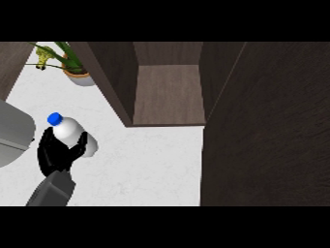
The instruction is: Pick up the bottled water, place it into the cabinet and close the cabinet
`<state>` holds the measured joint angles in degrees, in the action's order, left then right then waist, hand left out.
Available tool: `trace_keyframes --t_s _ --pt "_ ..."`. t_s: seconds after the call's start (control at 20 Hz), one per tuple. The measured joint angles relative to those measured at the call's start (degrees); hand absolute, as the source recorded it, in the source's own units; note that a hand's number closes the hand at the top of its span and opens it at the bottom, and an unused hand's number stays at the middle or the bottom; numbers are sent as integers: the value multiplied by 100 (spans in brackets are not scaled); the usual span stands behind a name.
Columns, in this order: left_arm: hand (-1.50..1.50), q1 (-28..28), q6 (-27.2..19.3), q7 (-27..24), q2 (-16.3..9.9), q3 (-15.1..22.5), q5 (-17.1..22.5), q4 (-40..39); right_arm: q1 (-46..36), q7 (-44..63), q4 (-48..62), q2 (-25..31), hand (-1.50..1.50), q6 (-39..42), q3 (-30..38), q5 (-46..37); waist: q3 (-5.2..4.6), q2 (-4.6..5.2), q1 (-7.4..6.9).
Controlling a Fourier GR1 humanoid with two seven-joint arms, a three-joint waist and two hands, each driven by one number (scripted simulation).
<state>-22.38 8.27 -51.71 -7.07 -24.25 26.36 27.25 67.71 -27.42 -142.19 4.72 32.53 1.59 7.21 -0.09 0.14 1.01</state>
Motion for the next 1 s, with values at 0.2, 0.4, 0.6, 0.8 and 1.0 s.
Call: trace_keyframes --t_s 0.2,0.4,0.6,0.8,1.0 --pt "150 16 387 -3 252 606 -466 53 -17 -42 34 -38 -150 3 -86 -32 2 -12 5" --pt "150 218 534 46 474 1041 -726 450 -23 -49 51 -27 -150 13 -7 -30 8 -33 -55" --pt "150 413 586 342 580 1362 -805 1117 -15 -61 46 -61 -150 -1 54 -14 12 -48 -99" --pt "150 589 431 750 657 1807 -767 1936 -58 -73 66 -47 -150 9 185 2 15 -60 -121" --pt "150 749 101 1294 687 2426 -552 2855 -89 17 45 -82 -150 -32 132 22 14 -59 -137"
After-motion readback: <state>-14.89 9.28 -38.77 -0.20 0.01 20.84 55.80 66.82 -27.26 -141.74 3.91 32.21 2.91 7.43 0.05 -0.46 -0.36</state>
